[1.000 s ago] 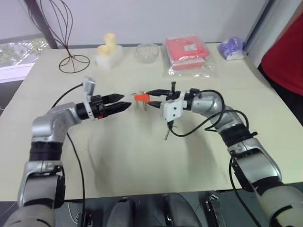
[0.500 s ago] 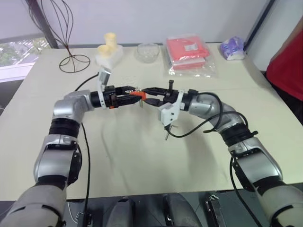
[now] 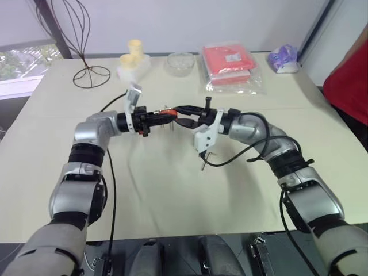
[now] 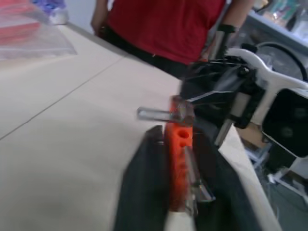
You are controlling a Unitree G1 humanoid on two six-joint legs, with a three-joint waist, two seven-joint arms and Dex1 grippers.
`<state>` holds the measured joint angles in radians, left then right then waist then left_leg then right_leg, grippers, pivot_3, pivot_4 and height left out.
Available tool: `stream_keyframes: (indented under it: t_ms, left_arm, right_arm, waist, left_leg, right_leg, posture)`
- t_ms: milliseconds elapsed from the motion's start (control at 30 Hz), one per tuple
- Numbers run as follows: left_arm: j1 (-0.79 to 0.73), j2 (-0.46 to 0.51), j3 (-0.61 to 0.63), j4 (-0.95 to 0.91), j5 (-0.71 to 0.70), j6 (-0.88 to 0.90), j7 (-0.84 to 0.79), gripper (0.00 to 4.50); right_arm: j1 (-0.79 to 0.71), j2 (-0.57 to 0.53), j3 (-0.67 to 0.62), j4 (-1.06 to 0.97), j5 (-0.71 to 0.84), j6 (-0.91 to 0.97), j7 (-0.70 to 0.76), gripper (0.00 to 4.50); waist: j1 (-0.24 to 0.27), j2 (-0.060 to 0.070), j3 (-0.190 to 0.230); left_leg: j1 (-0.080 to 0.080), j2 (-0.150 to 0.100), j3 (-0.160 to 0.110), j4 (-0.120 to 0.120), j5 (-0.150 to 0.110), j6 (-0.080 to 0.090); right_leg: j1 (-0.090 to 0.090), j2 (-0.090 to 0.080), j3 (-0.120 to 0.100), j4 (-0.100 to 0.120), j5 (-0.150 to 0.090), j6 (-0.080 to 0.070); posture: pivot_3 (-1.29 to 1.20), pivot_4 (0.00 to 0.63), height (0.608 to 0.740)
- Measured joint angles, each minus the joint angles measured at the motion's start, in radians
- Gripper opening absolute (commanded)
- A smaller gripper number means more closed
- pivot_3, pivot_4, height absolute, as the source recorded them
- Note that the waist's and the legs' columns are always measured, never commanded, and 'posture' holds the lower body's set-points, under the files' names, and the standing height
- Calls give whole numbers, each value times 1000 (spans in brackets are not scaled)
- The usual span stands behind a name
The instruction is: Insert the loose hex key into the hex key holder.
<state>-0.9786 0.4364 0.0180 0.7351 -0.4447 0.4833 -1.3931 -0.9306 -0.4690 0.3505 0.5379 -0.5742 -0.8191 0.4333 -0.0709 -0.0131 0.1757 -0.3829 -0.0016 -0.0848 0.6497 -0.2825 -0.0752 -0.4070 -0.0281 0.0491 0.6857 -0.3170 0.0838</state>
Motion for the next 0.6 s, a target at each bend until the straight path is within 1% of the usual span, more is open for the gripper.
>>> stream_keyframes:
  t_ms: [233,267,300,333,433,467,500,600]
  left_arm:
    - [0,0,0,-3,1,2,1,26]
    - [0,0,0,-3,3,2,2,1]
    - [0,-1,0,-4,5,2,4,0]
    - [0,-2,2,-3,6,3,14,0]
    - [8,6,15,-14,6,2,48,0]
    - [44,14,17,-67,6,1,56,0]
    - [63,16,16,-84,8,0,62,0]
    - [146,26,16,-169,24,-24,105,0]
  right_arm:
    - [5,0,0,0,1,1,-6,988]
    - [6,1,0,0,2,2,-6,1488]
    - [8,2,0,0,4,5,-5,2118]
    - [9,2,1,-3,6,6,-4,2350]
    - [25,1,19,-16,7,7,10,3665]
    - [47,-6,32,-16,-8,17,11,4017]
    - [57,-15,32,-14,-15,26,8,4467]
    - [97,-48,22,-21,3,104,30,4467]
  waist:
    - [-1,0,0]
    - [0,0,0]
    - [0,0,0]
    - [0,0,0]
    - [-2,0,0]
    - [-2,0,0]
    - [0,0,0]
    - [1,0,0]
  left_leg:
    - [0,0,0,0,0,0]
    - [0,0,0,0,0,0]
    - [0,0,0,0,0,0]
    - [0,0,0,0,0,0]
    - [0,0,0,0,0,0]
    - [0,0,0,0,0,0]
    - [0,0,0,0,0,0]
    - [0,0,0,1,0,0]
  right_leg:
    - [0,0,0,0,0,0]
    - [0,0,0,0,0,0]
    - [0,0,0,0,0,0]
    - [0,0,0,0,0,0]
    - [0,0,0,0,0,0]
    - [0,0,0,1,0,0]
    - [-1,0,0,1,0,0]
    - [0,-1,0,1,0,0]
  posture:
    - [0,150,740]
    - [0,150,740]
    - [0,150,740]
    - [0,150,740]
    - [0,150,740]
    - [0,150,740]
    - [0,150,740]
    - [0,150,740]
